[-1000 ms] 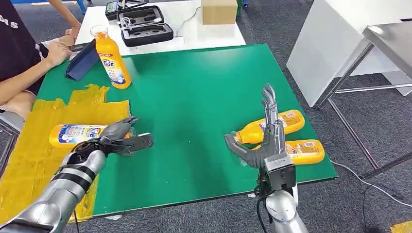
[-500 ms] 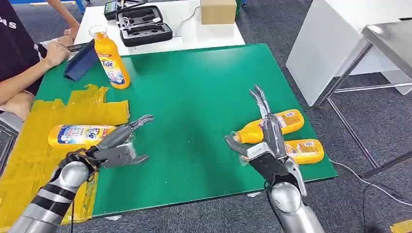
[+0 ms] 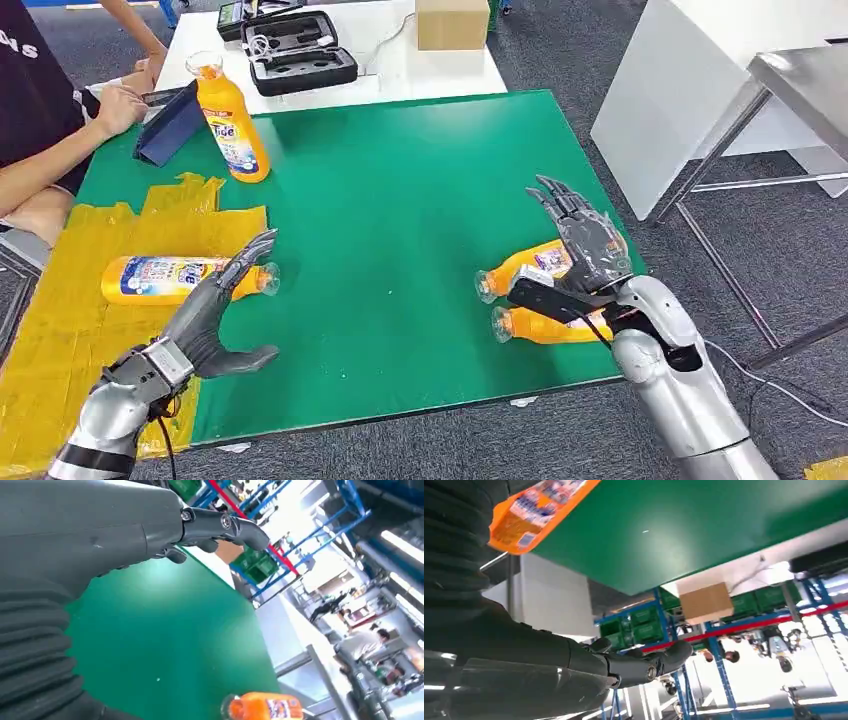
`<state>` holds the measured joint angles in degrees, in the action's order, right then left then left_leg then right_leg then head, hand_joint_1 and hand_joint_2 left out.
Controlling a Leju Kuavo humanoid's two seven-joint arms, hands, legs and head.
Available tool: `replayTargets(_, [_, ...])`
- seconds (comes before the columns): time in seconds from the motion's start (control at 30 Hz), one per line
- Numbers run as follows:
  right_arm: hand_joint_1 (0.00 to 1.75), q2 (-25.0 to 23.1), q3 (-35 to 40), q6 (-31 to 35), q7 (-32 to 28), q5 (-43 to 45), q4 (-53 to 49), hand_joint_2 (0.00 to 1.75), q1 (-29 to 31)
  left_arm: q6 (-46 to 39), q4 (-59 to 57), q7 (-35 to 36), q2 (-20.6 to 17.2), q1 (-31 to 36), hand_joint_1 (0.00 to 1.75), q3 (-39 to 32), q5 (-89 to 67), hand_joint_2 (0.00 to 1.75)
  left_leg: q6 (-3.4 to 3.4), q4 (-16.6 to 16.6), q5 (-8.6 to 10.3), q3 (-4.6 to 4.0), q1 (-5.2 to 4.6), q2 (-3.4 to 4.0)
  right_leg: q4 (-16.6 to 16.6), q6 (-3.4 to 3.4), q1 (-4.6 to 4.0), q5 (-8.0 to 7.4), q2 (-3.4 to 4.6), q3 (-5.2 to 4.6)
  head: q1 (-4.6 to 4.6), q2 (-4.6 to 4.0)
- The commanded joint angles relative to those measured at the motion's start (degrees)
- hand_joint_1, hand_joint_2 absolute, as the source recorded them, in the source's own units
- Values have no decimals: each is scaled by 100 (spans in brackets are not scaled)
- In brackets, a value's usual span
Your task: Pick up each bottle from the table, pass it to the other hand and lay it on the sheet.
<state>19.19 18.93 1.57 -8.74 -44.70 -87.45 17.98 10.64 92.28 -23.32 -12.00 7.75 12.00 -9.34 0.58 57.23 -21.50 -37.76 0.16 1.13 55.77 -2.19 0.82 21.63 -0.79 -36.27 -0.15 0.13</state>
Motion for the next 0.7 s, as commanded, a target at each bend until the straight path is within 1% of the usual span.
replayTargets(0.03, [0,686,550,-134,27,-411,1159,175,744,114,5,171,615,-155,0,-687,690,175,-3,6,-21,40,2,-2,3,9,0,16,14,37,0,0])
replayTargets(0.07, [0,739,570,-153,-4,-423,1292,175,813,138,-34,174,611,-143,0,-689,737,175,-1,0,-8,20,1,0,-3,5,0,5,10,18,0,0])
replayTargets(0.1, [0,766,577,-162,-45,-425,1405,175,866,145,-71,170,614,-130,0,-689,755,175,-1,5,-18,37,1,-1,1,7,1,13,14,35,0,0])
replayTargets(0.27, [0,811,616,-134,-96,-487,1686,175,952,179,-152,128,624,-82,0,-657,807,175,-1,-1,-8,23,2,-3,-4,6,1,5,7,23,2,0])
replayTargets(0.3, [0,807,626,-79,-100,-521,1846,175,998,219,-199,71,628,-59,0,-638,880,175,-3,2,-17,40,3,-3,-1,9,0,13,12,40,0,0])
replayTargets(0.37, [0,784,558,-59,-184,-391,1973,175,992,221,-257,68,628,-29,0,-624,894,175,-2,-3,-7,23,2,-4,-4,6,2,5,6,23,0,0])
replayTargets(0.4, [0,788,552,-50,-202,-379,1993,175,986,221,-270,68,629,-22,0,-622,895,175,-1,-4,-3,16,2,-5,-5,4,2,2,3,18,0,0])
replayTargets(0.43, [0,788,552,-50,-202,-379,1993,175,986,221,-270,68,629,-22,0,-622,895,175,-3,-2,-12,36,3,-6,-3,9,1,11,7,36,2,0])
replayTargets(0.47, [0,788,552,-50,-202,-379,1993,175,986,221,-270,68,629,-22,0,-622,895,175,-2,-3,-8,27,3,-6,-5,7,1,7,5,27,0,0])
replayTargets(0.5, [0,788,552,-50,-202,-379,1993,175,986,221,-270,68,629,-22,0,-622,895,175,-4,0,-16,42,4,-7,-2,11,0,14,8,42,0,0])
replayTargets(0.6, [0,788,552,-50,-202,-379,1993,175,986,221,-270,68,629,-22,0,-622,895,175,-1,-4,-5,19,1,-4,-3,5,1,4,5,18,0,0])
replayTargets(0.7, [0,788,552,-50,-202,-379,1993,175,986,221,-270,68,629,-22,0,-622,895,175,-4,1,-16,37,3,-4,0,10,0,12,11,35,0,0])
